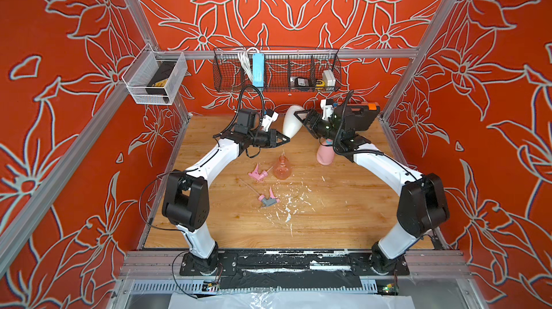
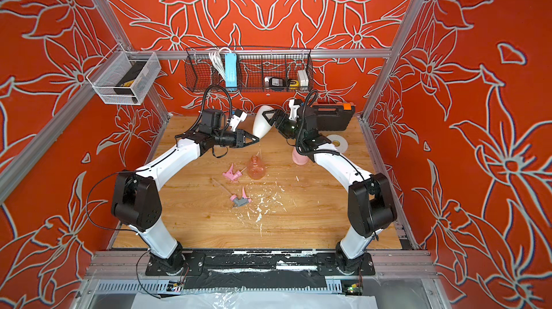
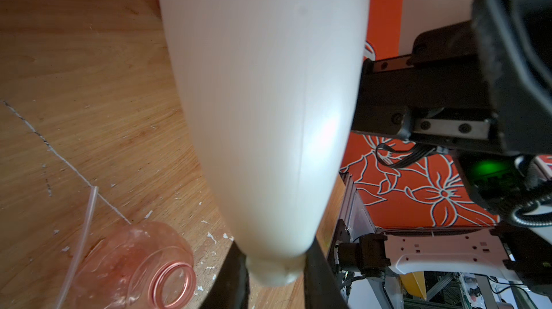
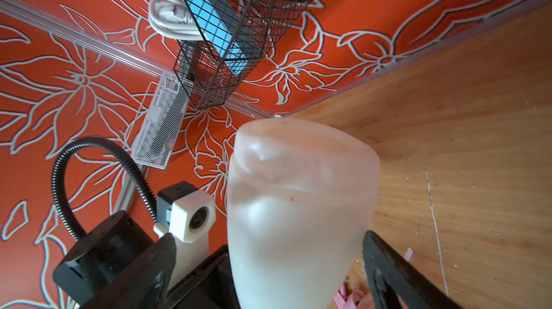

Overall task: Attach spray nozzles to spray bottles
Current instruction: Pick up the spray bottle from the center of the board.

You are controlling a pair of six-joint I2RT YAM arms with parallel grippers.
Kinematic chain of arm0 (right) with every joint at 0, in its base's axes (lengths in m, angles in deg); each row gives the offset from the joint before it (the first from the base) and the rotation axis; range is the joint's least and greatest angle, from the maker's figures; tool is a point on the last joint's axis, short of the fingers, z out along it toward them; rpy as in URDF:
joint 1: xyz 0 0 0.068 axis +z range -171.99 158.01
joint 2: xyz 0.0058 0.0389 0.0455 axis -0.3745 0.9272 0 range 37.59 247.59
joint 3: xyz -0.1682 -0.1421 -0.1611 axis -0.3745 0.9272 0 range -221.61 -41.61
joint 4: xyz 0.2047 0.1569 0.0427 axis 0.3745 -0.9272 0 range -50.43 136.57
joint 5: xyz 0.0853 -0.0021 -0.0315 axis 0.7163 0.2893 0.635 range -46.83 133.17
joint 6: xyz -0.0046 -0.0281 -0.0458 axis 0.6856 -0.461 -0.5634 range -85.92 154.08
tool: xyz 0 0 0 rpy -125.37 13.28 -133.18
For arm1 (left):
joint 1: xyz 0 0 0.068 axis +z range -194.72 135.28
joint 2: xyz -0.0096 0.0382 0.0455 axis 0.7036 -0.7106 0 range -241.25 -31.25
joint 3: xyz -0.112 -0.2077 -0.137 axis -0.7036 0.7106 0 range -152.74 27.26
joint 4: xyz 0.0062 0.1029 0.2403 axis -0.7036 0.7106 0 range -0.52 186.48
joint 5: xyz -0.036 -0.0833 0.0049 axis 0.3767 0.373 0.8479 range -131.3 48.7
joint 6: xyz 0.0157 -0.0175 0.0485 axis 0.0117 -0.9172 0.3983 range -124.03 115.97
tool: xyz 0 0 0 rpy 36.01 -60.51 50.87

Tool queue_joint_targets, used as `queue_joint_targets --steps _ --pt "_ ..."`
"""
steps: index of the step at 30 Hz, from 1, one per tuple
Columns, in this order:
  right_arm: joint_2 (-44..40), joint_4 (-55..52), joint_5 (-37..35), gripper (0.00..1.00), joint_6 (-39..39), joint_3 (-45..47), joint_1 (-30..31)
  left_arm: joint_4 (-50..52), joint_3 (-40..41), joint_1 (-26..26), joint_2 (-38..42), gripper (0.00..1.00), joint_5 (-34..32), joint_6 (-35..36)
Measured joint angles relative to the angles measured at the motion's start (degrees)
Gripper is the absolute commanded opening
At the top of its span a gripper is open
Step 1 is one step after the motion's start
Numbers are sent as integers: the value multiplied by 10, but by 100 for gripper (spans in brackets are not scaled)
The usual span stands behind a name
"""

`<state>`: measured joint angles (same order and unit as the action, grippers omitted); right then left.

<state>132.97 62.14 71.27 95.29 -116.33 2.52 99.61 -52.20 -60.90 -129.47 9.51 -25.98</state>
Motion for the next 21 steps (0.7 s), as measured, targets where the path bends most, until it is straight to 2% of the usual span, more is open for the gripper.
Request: queue_joint_targets --steps 21 --pt "36 76 3 97 35 1 2 -76 14 -16 11 9 40 -63"
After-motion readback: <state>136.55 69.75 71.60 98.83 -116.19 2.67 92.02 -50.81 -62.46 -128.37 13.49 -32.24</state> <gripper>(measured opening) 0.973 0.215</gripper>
